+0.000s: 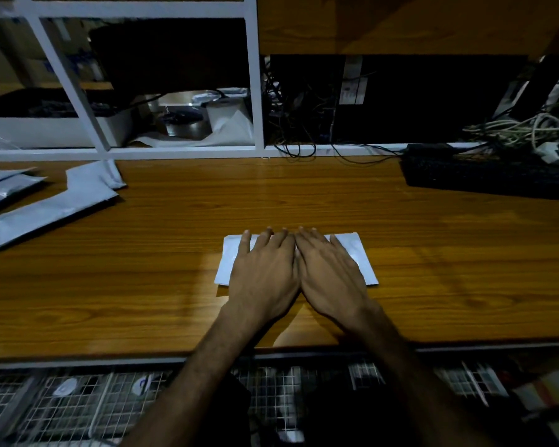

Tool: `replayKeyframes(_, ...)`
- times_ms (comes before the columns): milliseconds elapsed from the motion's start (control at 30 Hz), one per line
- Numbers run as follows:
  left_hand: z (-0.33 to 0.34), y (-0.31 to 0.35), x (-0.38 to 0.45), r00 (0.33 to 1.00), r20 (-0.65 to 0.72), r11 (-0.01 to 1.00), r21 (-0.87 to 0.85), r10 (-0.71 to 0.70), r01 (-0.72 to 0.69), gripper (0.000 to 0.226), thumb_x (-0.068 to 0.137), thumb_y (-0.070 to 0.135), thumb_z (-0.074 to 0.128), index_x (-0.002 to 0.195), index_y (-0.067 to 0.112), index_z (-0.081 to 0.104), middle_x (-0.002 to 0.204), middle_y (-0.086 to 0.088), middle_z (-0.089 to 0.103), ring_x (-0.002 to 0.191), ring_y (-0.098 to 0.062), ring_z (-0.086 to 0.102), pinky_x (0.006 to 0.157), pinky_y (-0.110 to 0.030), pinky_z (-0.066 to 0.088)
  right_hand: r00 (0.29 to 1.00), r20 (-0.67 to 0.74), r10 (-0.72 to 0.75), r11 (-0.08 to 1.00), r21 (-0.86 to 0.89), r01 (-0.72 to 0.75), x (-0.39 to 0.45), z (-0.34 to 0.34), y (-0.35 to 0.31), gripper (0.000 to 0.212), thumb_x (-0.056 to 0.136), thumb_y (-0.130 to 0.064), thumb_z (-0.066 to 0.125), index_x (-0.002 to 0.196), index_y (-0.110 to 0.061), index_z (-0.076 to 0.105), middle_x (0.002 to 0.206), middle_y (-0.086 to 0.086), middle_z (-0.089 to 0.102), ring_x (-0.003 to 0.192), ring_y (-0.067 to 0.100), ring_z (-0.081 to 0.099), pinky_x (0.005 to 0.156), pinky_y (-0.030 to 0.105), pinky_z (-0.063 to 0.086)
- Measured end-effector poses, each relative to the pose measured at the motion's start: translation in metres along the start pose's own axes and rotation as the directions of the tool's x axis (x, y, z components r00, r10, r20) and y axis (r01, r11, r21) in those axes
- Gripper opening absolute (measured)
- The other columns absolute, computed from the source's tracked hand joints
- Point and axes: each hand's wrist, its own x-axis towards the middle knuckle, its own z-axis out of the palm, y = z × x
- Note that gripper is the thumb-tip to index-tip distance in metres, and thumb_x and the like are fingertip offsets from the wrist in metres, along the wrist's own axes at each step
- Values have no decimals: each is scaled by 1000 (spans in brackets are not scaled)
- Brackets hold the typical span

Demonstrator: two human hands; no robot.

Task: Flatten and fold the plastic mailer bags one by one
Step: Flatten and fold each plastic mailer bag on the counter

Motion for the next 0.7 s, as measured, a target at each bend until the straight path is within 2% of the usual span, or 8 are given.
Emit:
replayKeyframes(167, 1, 2, -1, 1000, 24, 997, 69, -20, 18, 60, 107, 45, 13, 155, 22, 41, 161, 0, 44, 153, -25, 31, 125, -58, 16, 1000, 10, 22, 998, -56, -21, -1, 3, 4, 56, 112, -37, 18, 164, -17, 22, 171, 4, 22, 159, 19, 14, 129, 40, 8)
replayKeyframes(267, 1, 4, -2, 999, 25, 996, 76, -44, 42, 65, 104, 48, 10, 156, 21, 40, 162, 0, 42, 154, -26, 29, 125, -61, 13, 999, 8, 43, 994, -102, -42, -2, 3, 5, 83, 95, -48, -12, 164, -16, 21, 172, 4, 18, 159, 20, 11, 129, 42, 8)
replayKeyframes(333, 1, 6, -2, 998, 26, 995, 75, -64, 62, 67, 103, 51, 9, 156, 22, 38, 163, 0, 40, 155, -27, 28, 124, -63, 11, 999, 10, 49, 990, -132, -48, -3, 5, 6, 96, 85, -50, -21, 164, -15, 20, 172, 5, 16, 160, 21, 9, 129, 43, 8)
replayKeyframes(500, 1, 11, -6, 993, 24, 989, 96, -118, 116, 83, 92, 54, -3, 158, 21, 36, 166, -1, 35, 156, -29, 23, 122, -67, 7, 995, -7, 96, 983, -158, -96, -8, 5, 7, 92, 88, -48, -20, 163, -13, 21, 172, 7, 16, 160, 23, 9, 129, 44, 8)
replayKeyframes(700, 3, 12, -6, 983, 33, 979, 101, -180, 176, 79, 97, 58, 6, 159, 18, 35, 166, -3, 35, 156, -30, 23, 122, -68, 10, 982, -9, 187, 969, -160, -186, -9, 7, 8, 83, 95, -50, -11, 164, -14, 19, 173, 7, 13, 160, 23, 7, 129, 47, 7)
